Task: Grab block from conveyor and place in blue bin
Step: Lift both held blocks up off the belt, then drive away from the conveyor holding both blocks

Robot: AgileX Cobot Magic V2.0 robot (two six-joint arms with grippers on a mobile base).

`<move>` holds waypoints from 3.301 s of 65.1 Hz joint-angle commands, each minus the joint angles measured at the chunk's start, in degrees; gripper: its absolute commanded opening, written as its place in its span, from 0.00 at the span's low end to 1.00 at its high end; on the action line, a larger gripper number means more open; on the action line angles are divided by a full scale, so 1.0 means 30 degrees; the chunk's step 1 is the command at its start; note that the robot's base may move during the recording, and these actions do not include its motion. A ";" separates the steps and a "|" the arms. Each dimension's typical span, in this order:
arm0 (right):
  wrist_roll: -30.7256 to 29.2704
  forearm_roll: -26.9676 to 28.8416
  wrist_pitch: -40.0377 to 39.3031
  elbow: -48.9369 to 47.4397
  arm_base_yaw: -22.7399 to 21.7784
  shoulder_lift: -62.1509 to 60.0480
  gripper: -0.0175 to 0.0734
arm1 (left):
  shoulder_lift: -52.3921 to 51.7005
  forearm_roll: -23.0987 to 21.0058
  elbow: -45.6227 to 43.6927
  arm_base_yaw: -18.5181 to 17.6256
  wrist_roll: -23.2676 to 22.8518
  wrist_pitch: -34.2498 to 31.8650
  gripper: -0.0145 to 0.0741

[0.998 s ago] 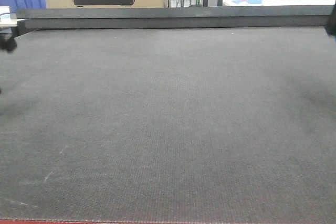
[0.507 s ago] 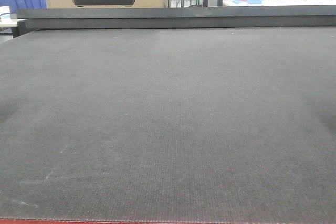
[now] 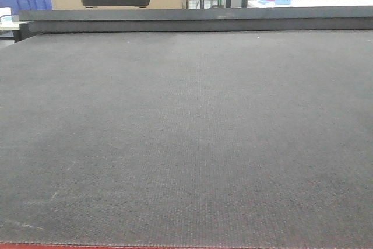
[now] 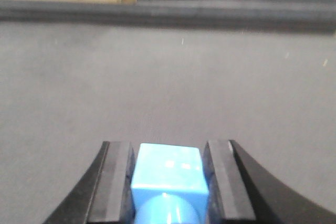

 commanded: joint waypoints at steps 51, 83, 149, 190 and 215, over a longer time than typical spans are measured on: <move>-0.0165 -0.2349 -0.1387 0.0051 0.0016 -0.0616 0.02 | -0.1173 0.0115 0.0039 -0.0122 0.0081 -0.0280 0.04; -0.0165 -0.2349 -0.1387 0.0051 0.0016 -0.0616 0.02 | -0.1173 0.0115 0.0039 -0.0122 0.0081 -0.0280 0.04; -0.0165 -0.2349 -0.1387 0.0051 0.0016 -0.0616 0.02 | -0.1278 0.0115 0.0039 -0.0122 0.0081 -0.0322 0.04; -0.0165 -0.2349 -0.1422 0.0051 0.0016 -0.0616 0.02 | -0.1278 0.0115 0.0039 -0.0122 0.0081 -0.0357 0.04; -0.0165 -0.2349 -0.1422 0.0051 0.0016 -0.0616 0.02 | -0.1278 0.0115 0.0039 -0.0122 0.0081 -0.0357 0.04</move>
